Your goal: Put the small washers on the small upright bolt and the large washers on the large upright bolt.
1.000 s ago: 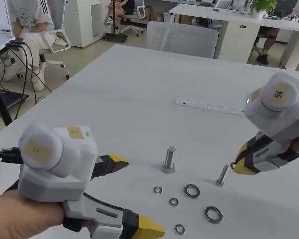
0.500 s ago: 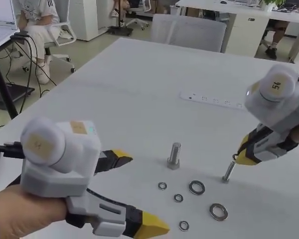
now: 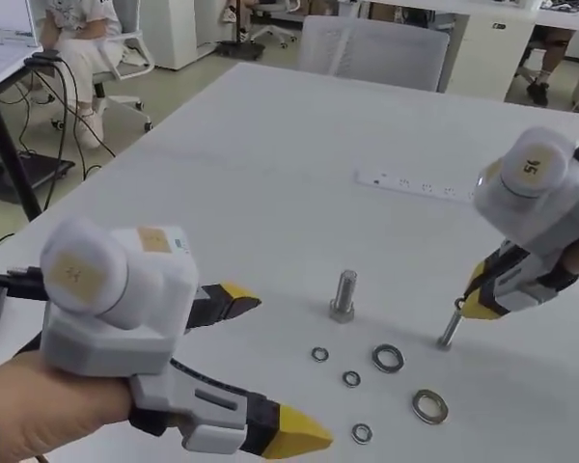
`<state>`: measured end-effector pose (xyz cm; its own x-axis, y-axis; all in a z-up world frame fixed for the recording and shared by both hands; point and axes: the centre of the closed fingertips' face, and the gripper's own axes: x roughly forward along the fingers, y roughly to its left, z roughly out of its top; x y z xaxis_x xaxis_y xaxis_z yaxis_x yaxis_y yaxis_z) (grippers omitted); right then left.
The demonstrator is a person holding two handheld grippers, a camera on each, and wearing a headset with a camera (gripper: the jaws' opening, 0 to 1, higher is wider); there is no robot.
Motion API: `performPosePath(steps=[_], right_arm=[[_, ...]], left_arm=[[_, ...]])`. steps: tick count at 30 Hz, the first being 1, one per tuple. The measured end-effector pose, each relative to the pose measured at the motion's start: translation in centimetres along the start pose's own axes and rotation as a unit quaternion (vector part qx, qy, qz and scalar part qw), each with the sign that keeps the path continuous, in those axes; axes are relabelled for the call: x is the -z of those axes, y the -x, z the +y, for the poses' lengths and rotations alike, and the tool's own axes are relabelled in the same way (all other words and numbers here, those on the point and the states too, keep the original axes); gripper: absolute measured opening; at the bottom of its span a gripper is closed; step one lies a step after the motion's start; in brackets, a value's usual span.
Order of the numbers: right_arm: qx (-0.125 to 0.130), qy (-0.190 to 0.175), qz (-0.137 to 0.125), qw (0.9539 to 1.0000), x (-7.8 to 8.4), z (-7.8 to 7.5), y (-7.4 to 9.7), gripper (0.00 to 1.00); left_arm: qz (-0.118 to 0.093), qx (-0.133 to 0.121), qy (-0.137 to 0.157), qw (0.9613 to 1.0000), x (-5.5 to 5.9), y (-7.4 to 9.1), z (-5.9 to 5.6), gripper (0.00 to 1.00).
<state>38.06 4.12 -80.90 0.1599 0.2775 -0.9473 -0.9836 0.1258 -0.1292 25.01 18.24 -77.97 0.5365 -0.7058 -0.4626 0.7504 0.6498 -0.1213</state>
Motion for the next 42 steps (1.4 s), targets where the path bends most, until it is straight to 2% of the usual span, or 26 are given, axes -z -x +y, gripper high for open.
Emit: performPosePath(steps=[18, 42], right_arm=[[-0.01, -0.001, 0.007, 0.9999, 0.4, -0.1, -0.8, 0.13], [-0.026, -0.008, 0.018, 0.9995, 1.3, 0.4, -3.9, 0.13]], left_arm=[[0.005, 0.002, 0.002, 1.0, 0.2, -0.2, 0.0, 0.9], [0.006, -0.002, 0.006, 1.0, 0.5, -0.3, 0.3, 0.9]])
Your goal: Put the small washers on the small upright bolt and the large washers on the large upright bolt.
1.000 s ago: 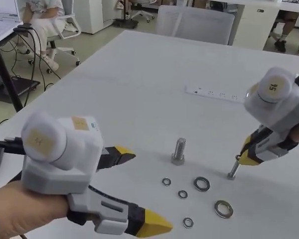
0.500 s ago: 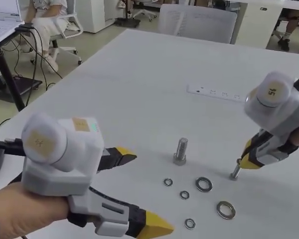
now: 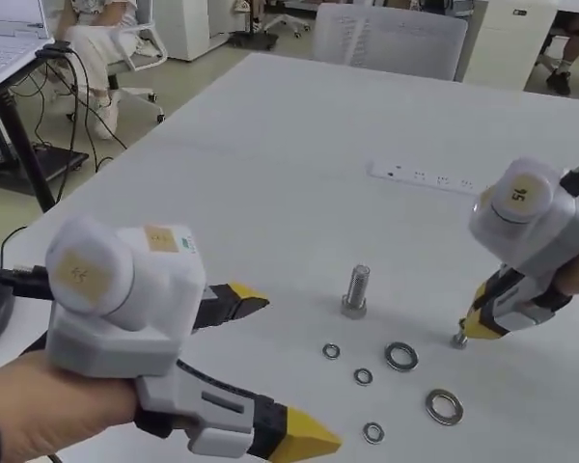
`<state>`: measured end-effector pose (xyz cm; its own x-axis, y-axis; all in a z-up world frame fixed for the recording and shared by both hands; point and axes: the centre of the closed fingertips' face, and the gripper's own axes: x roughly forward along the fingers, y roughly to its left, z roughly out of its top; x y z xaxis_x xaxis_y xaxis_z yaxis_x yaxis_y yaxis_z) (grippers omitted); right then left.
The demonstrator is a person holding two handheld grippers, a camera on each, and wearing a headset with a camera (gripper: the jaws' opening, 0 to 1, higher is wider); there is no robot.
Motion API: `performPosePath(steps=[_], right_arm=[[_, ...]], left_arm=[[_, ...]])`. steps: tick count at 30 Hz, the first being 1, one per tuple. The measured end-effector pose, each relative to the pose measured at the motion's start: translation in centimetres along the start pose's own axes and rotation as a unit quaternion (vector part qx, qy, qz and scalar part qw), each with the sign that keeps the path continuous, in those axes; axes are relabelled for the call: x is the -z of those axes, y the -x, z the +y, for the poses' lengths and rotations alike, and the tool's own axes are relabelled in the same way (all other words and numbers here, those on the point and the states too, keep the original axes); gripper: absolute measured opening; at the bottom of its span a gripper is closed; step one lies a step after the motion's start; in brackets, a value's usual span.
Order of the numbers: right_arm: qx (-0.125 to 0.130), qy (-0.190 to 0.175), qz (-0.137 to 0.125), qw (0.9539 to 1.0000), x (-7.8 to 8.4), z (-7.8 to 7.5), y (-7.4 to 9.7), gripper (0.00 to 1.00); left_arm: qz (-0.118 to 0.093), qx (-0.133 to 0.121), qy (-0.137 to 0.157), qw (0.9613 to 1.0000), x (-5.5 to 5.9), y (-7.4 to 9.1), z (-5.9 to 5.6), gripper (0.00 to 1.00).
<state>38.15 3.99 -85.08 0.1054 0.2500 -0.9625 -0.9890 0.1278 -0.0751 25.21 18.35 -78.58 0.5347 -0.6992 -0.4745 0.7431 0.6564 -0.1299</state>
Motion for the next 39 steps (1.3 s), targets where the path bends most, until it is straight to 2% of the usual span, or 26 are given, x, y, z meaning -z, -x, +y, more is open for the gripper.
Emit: performPosePath(steps=[19, 39], right_arm=[[-0.009, -0.003, 0.009, 0.9999, 0.4, 0.2, -1.9, 0.13], [-0.013, -0.002, 0.015, 0.9998, 0.8, 0.3, -2.3, 0.17]], left_arm=[[0.001, -0.002, 0.003, 1.0, 0.1, 0.0, 0.0, 0.89], [0.001, -0.002, 0.003, 1.0, 0.2, -0.1, 0.0, 0.89]])
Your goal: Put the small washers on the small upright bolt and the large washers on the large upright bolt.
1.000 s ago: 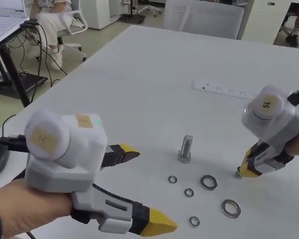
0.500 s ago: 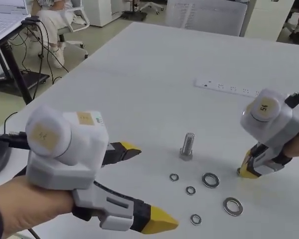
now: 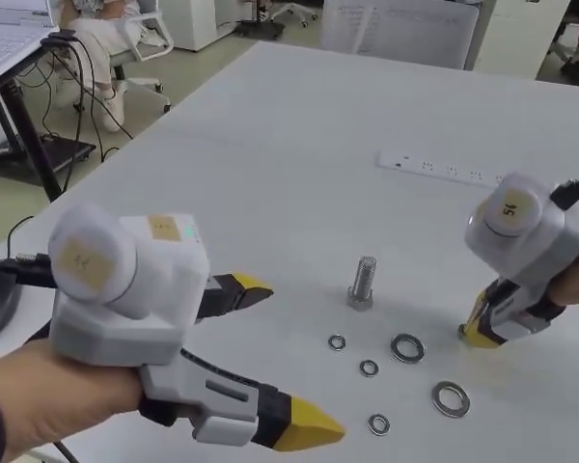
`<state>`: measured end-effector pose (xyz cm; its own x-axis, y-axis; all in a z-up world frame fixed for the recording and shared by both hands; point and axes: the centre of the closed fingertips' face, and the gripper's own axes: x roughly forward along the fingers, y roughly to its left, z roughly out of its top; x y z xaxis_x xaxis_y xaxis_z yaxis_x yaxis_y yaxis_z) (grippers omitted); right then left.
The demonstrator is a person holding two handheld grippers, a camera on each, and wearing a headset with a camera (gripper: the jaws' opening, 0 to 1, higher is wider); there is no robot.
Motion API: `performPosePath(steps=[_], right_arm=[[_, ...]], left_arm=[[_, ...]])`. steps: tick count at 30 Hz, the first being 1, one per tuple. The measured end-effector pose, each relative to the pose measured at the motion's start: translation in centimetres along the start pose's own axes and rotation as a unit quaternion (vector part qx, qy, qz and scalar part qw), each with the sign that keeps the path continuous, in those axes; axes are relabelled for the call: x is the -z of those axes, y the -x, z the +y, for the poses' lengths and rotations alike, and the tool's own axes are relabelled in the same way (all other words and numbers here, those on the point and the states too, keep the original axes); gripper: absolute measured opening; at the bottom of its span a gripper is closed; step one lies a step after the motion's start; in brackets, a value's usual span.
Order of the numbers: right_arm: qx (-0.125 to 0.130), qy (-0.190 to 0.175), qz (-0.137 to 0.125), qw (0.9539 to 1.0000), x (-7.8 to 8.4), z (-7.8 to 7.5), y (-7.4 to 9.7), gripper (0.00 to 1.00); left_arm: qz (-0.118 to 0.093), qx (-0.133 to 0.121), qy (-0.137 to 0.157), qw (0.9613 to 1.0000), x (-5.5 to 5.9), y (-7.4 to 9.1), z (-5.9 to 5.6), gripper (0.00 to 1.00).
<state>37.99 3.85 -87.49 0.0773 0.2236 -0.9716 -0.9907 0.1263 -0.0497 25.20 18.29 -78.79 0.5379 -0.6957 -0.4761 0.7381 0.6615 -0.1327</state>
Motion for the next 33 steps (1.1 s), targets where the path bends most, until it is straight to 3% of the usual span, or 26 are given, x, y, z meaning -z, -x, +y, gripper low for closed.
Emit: performPosePath(steps=[16, 33], right_arm=[[0.004, -0.01, -0.008, 0.9999, 0.6, -0.2, 0.6, 0.27], [0.008, -0.024, -0.005, 0.9997, 2.2, 0.1, 1.3, 0.29]], left_arm=[[0.003, 0.003, -0.001, 1.0, 0.2, -0.1, -0.1, 0.89], [0.004, 0.003, -0.006, 1.0, 0.2, 0.0, -0.1, 0.89]])
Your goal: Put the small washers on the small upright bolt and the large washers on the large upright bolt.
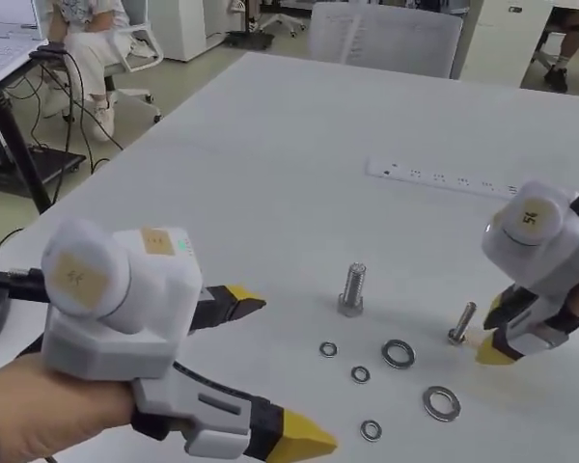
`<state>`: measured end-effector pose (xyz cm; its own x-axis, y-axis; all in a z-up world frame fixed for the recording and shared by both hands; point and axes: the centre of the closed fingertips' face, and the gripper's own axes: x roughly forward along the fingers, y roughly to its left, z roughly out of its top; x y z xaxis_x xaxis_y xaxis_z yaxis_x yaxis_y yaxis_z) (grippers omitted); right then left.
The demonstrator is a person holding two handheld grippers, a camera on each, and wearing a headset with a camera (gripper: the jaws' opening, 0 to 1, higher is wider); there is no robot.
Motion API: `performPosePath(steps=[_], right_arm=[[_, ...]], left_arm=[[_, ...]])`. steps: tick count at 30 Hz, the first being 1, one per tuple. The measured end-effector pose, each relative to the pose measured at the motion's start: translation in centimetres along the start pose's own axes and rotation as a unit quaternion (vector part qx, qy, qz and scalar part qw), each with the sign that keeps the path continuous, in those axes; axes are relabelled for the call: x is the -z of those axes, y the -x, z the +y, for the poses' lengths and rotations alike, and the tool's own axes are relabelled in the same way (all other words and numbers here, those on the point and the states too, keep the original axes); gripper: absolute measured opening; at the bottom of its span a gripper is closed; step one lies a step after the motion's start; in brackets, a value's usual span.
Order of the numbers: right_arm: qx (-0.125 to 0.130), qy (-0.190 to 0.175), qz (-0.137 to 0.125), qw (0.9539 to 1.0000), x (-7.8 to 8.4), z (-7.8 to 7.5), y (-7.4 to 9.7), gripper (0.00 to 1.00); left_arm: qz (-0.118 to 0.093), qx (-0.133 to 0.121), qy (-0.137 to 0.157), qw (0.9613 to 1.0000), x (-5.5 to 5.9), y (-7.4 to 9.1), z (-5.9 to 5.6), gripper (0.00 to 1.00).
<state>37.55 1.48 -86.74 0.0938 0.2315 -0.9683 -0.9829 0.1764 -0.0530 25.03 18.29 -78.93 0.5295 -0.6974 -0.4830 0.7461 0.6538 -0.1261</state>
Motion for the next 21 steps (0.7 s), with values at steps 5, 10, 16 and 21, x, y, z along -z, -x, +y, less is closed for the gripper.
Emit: performPosePath(steps=[5, 10, 16, 21], right_arm=[[0.002, -0.004, 0.0, 1.0, 0.3, 0.1, 0.3, 0.29], [0.002, -0.007, 0.0, 1.0, 0.6, 0.5, 0.5, 0.29], [0.002, -0.008, 0.002, 1.0, 1.1, 1.0, 0.8, 0.29], [0.002, -0.008, 0.004, 1.0, 1.4, 1.7, 0.9, 0.29]], left_arm=[[-0.002, 0.0, -0.001, 1.0, -0.1, 0.0, 0.0, 0.89], [-0.002, 0.0, -0.003, 1.0, -0.2, 0.0, 0.0, 0.89], [-0.003, 0.0, -0.005, 1.0, -0.4, 0.1, -0.2, 0.89], [-0.005, 0.0, -0.006, 1.0, -0.5, 0.1, -0.3, 0.89]])
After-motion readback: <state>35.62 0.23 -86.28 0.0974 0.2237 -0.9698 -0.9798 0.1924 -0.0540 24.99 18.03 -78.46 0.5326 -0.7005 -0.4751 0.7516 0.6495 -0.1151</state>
